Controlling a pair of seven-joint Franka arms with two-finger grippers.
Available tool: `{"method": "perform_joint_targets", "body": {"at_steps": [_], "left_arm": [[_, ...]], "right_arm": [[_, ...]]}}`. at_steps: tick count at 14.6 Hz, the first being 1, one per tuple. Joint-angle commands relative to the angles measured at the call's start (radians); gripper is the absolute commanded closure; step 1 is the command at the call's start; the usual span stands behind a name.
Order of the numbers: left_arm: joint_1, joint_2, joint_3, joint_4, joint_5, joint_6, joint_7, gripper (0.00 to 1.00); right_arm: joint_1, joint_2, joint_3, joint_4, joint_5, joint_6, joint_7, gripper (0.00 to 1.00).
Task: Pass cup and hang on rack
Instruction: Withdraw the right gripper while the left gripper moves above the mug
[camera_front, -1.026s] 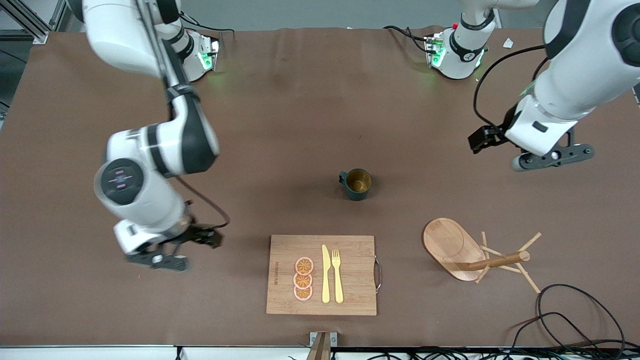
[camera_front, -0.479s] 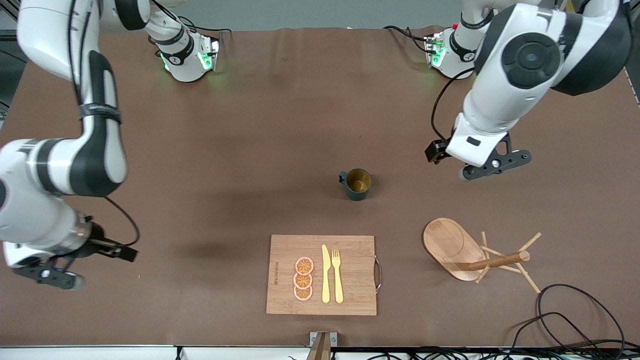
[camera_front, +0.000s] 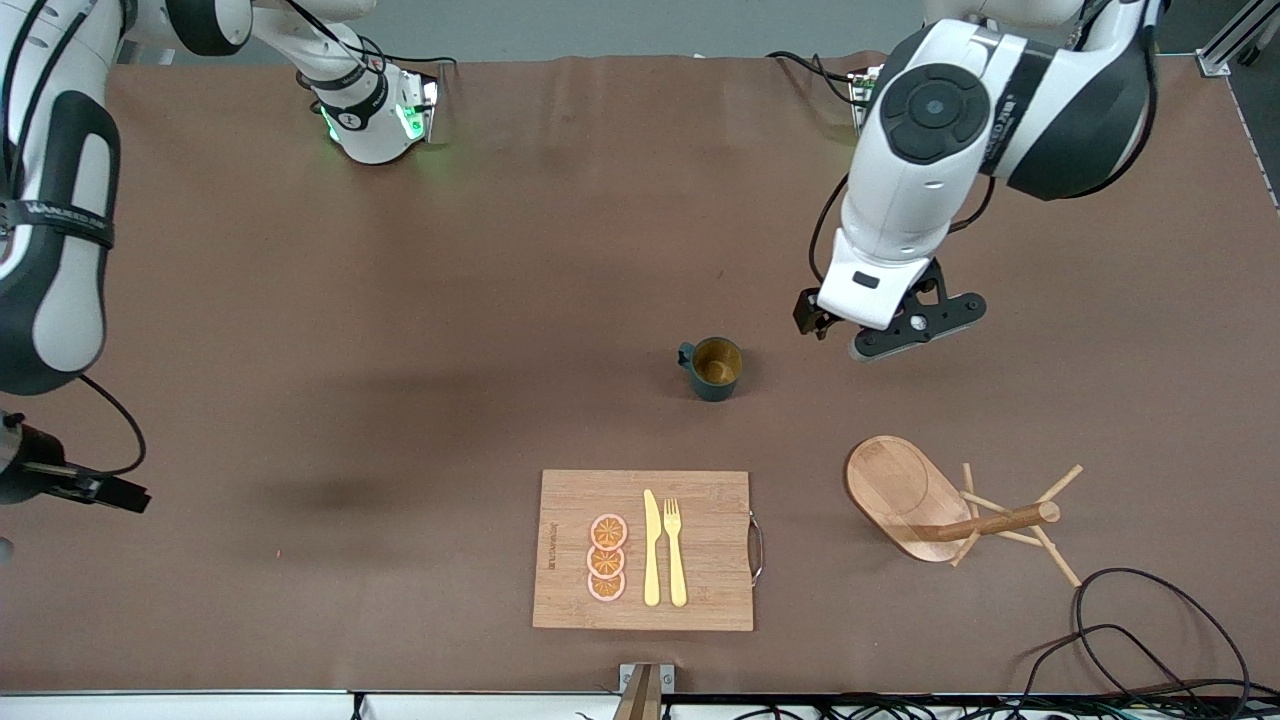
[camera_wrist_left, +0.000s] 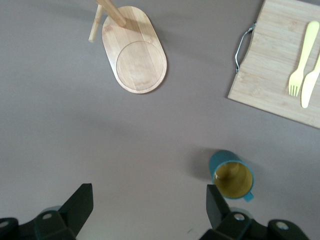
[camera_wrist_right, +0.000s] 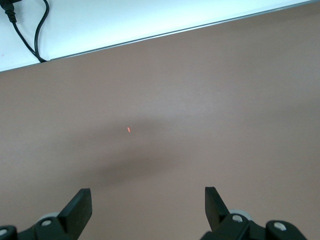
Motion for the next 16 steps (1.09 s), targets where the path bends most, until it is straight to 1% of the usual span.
{"method": "perform_joint_targets", "body": {"at_steps": [1, 3, 5, 6, 10, 13, 16], "left_arm": [[-0.031, 0.026, 0.000, 0.006, 0.035, 0.027, -0.073, 0.00], [-0.052, 0.046, 0.000, 0.006, 0.035, 0.045, -0.145, 0.00], [-0.077, 0.062, 0.001, 0.007, 0.037, 0.056, -0.191, 0.00], [-0.091, 0.067, 0.001, 0.009, 0.040, 0.058, -0.214, 0.00], [-0.152, 0.121, 0.000, 0.015, 0.109, 0.065, -0.359, 0.00], [-0.213, 0.176, 0.001, 0.033, 0.144, 0.078, -0.461, 0.00], [-0.269, 0.248, 0.001, 0.062, 0.218, 0.081, -0.597, 0.00]], "right_arm": [[-0.024, -0.120, 0.020, -0.120, 0.004, 0.002, -0.061, 0.00], [-0.022, -0.187, 0.019, -0.171, -0.001, 0.002, -0.066, 0.00], [-0.013, -0.275, 0.019, -0.241, -0.012, 0.002, -0.067, 0.00], [-0.008, -0.319, 0.020, -0.275, -0.031, 0.002, -0.067, 0.00], [0.025, -0.488, 0.023, -0.398, -0.087, -0.001, -0.054, 0.00], [0.038, -0.548, 0.026, -0.407, -0.120, -0.077, -0.009, 0.00], [0.062, -0.588, 0.028, -0.406, -0.162, -0.129, 0.017, 0.00]]}}
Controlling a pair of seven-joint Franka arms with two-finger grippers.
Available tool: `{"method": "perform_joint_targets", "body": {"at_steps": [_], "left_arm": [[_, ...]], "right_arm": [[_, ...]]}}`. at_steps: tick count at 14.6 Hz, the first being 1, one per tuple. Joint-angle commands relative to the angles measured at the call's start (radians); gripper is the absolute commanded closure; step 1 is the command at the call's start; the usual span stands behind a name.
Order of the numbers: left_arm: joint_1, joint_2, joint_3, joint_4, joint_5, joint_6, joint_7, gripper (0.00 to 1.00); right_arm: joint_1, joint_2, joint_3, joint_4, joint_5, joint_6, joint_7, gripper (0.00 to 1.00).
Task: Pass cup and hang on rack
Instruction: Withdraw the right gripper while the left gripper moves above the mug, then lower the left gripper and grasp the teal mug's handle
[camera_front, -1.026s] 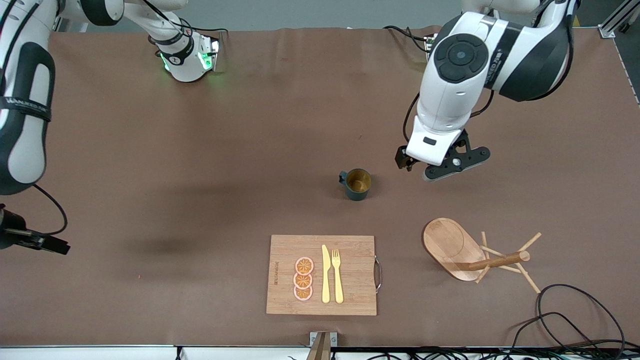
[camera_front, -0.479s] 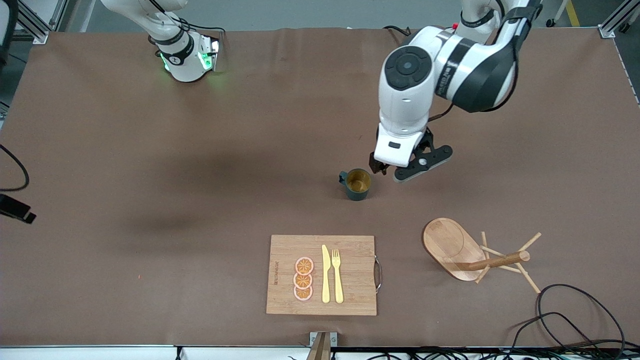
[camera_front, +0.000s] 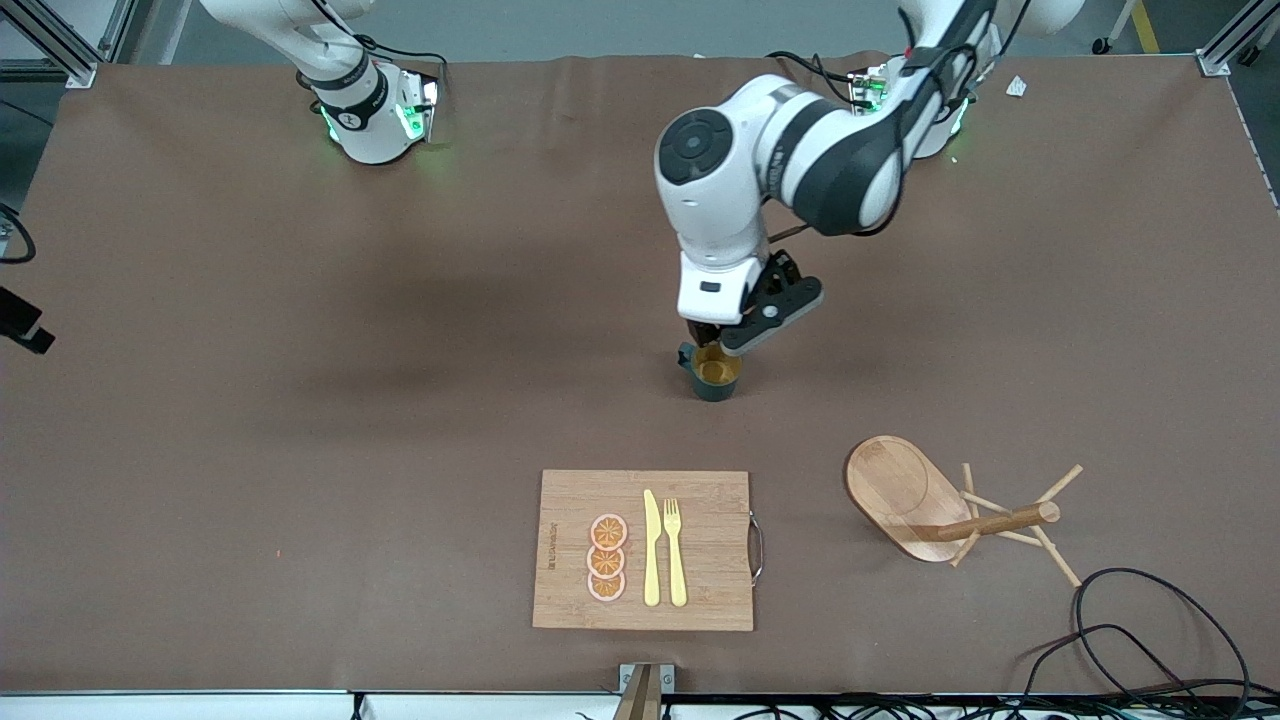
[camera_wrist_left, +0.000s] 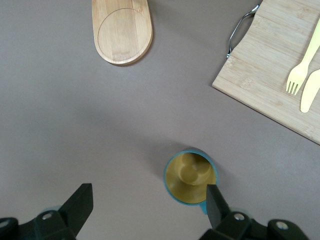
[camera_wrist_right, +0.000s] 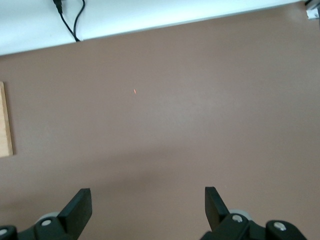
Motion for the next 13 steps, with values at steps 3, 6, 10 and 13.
{"method": "perform_joint_targets", "body": {"at_steps": [3, 6, 10, 13], "left_arm": [[-0.090, 0.130, 0.004, 0.086, 0.109, -0.005, -0.184, 0.00], [-0.140, 0.188, 0.006, 0.088, 0.179, -0.005, -0.285, 0.00], [-0.208, 0.258, 0.006, 0.088, 0.293, -0.005, -0.511, 0.00], [-0.242, 0.293, 0.006, 0.086, 0.363, -0.007, -0.606, 0.00]], "right_arm": [[0.011, -0.054, 0.003, -0.031, -0.039, -0.020, 0.027, 0.00], [0.005, -0.054, 0.000, -0.019, -0.035, -0.015, 0.018, 0.00], [0.006, -0.054, 0.002, -0.021, -0.026, -0.070, -0.109, 0.98], [-0.003, -0.054, -0.003, -0.019, -0.019, -0.087, -0.115, 0.96]]}}
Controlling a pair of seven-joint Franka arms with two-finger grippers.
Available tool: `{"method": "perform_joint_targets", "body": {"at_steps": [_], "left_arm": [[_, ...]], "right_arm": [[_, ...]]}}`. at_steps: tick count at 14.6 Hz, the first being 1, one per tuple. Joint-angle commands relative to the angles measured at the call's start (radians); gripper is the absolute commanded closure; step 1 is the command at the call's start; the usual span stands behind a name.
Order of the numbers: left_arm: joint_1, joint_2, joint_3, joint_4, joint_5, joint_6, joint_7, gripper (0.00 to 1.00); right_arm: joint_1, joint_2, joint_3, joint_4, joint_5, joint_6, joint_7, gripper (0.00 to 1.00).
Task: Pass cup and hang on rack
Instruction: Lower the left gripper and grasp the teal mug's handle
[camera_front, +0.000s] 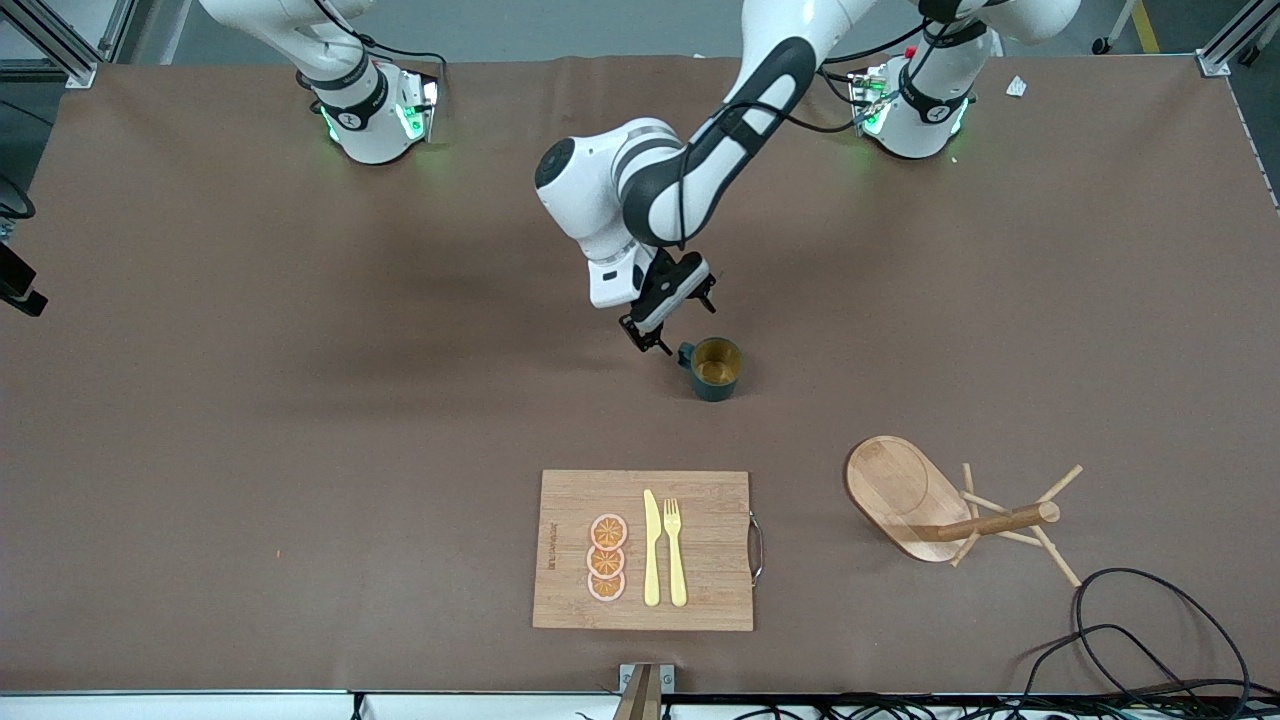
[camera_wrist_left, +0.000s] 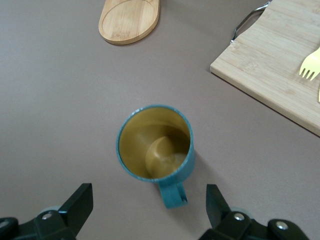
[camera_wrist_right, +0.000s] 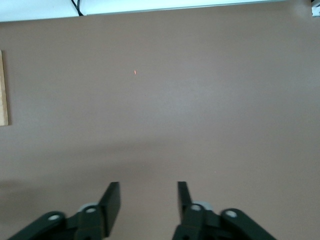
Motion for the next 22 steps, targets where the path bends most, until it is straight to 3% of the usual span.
{"method": "perform_joint_targets", "body": {"at_steps": [1, 2, 5, 8, 12, 13, 14, 15, 16, 17, 18, 22], "left_arm": [[-0.030, 0.045, 0.006, 0.027, 0.077, -0.010, -0.076, 0.00], [-0.035, 0.060, 0.006, 0.027, 0.096, -0.010, -0.099, 0.00], [-0.040, 0.103, 0.005, 0.029, 0.143, -0.008, -0.192, 0.01], [-0.055, 0.137, 0.006, 0.045, 0.170, -0.008, -0.274, 0.09], [-0.056, 0.180, 0.009, 0.090, 0.173, -0.008, -0.335, 0.16], [-0.056, 0.185, 0.012, 0.090, 0.173, -0.008, -0.337, 0.17], [-0.056, 0.194, 0.015, 0.093, 0.174, -0.008, -0.337, 0.19], [-0.056, 0.195, 0.017, 0.093, 0.188, -0.008, -0.335, 0.19], [-0.056, 0.199, 0.015, 0.093, 0.208, -0.008, -0.335, 0.20], [-0.056, 0.203, 0.015, 0.095, 0.214, -0.008, -0.335, 0.23], [-0.056, 0.203, 0.017, 0.095, 0.216, -0.008, -0.334, 0.25], [-0.053, 0.203, 0.017, 0.095, 0.214, -0.008, -0.319, 0.35]], "right_arm": [[-0.010, -0.021, 0.002, -0.011, -0.001, -0.005, -0.025, 0.48], [-0.012, -0.021, 0.002, -0.008, 0.002, 0.001, -0.025, 0.00], [-0.013, -0.021, 0.002, 0.002, 0.002, 0.001, -0.023, 0.00], [-0.048, -0.020, 0.019, 0.000, 0.034, 0.001, -0.028, 0.00], [-0.179, -0.020, 0.158, 0.000, 0.066, -0.001, -0.051, 0.00], [-0.190, -0.021, 0.168, -0.001, 0.068, -0.001, -0.061, 0.20], [-0.188, -0.020, 0.166, -0.001, 0.066, -0.001, -0.106, 0.74], [-0.187, -0.020, 0.166, -0.001, 0.065, 0.001, -0.114, 1.00], [-0.190, -0.020, 0.165, -0.001, 0.066, 0.004, -0.118, 1.00], [-0.188, -0.020, 0.165, 0.000, 0.056, 0.004, -0.120, 0.79], [-0.190, -0.020, 0.165, -0.001, 0.059, 0.007, -0.115, 0.01], [-0.190, -0.020, 0.162, 0.000, 0.060, 0.009, -0.114, 0.00]]}}
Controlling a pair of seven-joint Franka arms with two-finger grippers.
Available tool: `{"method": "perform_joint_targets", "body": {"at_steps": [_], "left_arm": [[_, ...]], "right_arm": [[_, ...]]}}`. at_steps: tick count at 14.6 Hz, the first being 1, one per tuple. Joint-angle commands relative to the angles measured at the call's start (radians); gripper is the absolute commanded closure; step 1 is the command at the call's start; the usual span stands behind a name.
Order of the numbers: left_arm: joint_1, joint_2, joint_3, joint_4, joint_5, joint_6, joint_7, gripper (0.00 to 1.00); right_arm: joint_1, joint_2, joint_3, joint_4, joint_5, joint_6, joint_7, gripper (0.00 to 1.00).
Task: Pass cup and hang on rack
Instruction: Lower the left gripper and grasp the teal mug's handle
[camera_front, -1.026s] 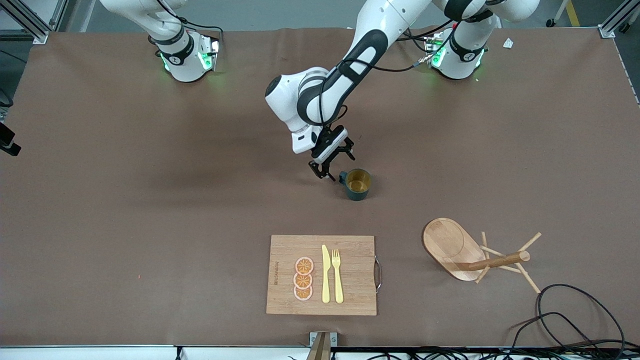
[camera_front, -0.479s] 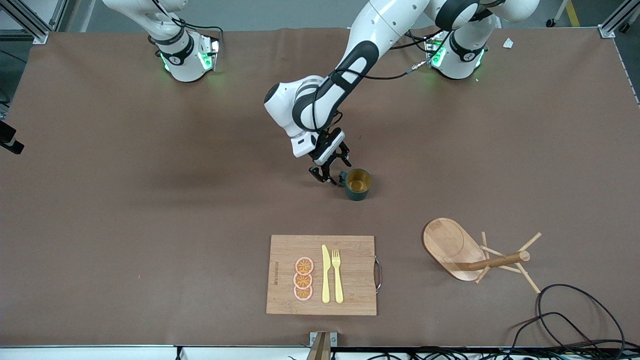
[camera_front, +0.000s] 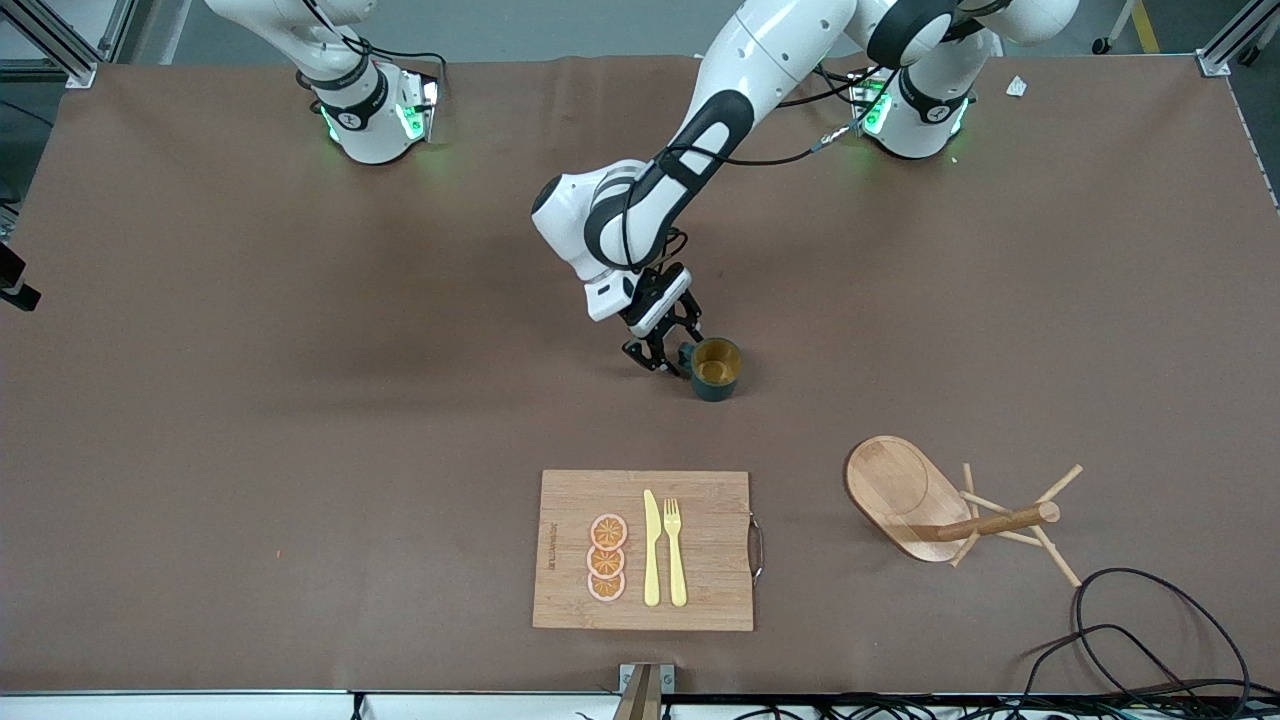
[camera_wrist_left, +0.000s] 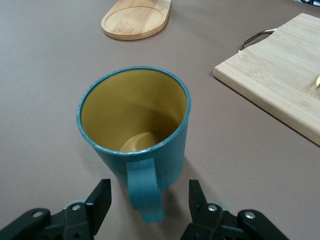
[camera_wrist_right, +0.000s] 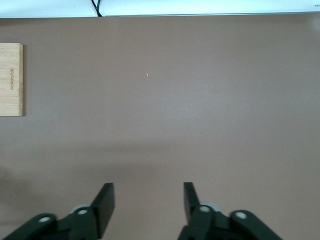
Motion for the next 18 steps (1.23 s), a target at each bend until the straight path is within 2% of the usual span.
{"method": "perform_joint_targets", "body": {"at_steps": [1, 6, 7, 8, 9, 10, 11, 12, 15, 18], "left_arm": [[-0.006, 0.015, 0.006, 0.028, 0.020, -0.006, 0.016, 0.39], [-0.003, 0.013, 0.006, 0.030, 0.020, 0.001, 0.024, 0.45], [-0.003, 0.015, 0.006, 0.030, 0.020, 0.015, 0.027, 0.46], [-0.001, 0.015, 0.006, 0.030, 0.020, 0.021, 0.030, 0.48], [0.000, 0.015, 0.006, 0.030, 0.020, 0.021, 0.030, 0.53], [0.000, 0.015, 0.006, 0.030, 0.020, 0.021, 0.030, 0.57], [0.000, 0.015, 0.007, 0.030, 0.020, 0.021, 0.030, 0.59], [0.000, 0.015, 0.006, 0.030, 0.020, 0.021, 0.030, 0.59], [0.000, 0.015, 0.007, 0.028, 0.020, 0.021, 0.031, 0.65], [0.000, 0.010, 0.006, 0.030, 0.020, 0.021, 0.066, 0.76]], "right_arm": [[-0.021, -0.018, 0.017, -0.011, 0.007, 0.003, -0.013, 0.00], [-0.005, -0.018, 0.015, -0.014, 0.004, -0.009, 0.046, 0.00], [-0.005, -0.018, 0.015, -0.015, 0.007, -0.012, 0.068, 0.42], [-0.005, -0.018, 0.017, -0.014, 0.006, -0.035, 0.070, 0.96], [-0.005, -0.018, 0.017, -0.014, 0.004, -0.096, 0.074, 1.00], [-0.008, -0.018, 0.018, -0.012, 0.004, -0.115, 0.067, 0.99], [-0.008, -0.018, 0.018, -0.011, 0.003, -0.115, 0.062, 0.72], [-0.011, -0.018, 0.018, -0.009, 0.001, -0.112, 0.064, 0.01], [-0.021, -0.012, 0.018, 0.040, 0.001, -0.118, 0.073, 0.00], [-0.022, -0.007, 0.017, 0.052, 0.001, -0.126, 0.073, 0.00]]}}
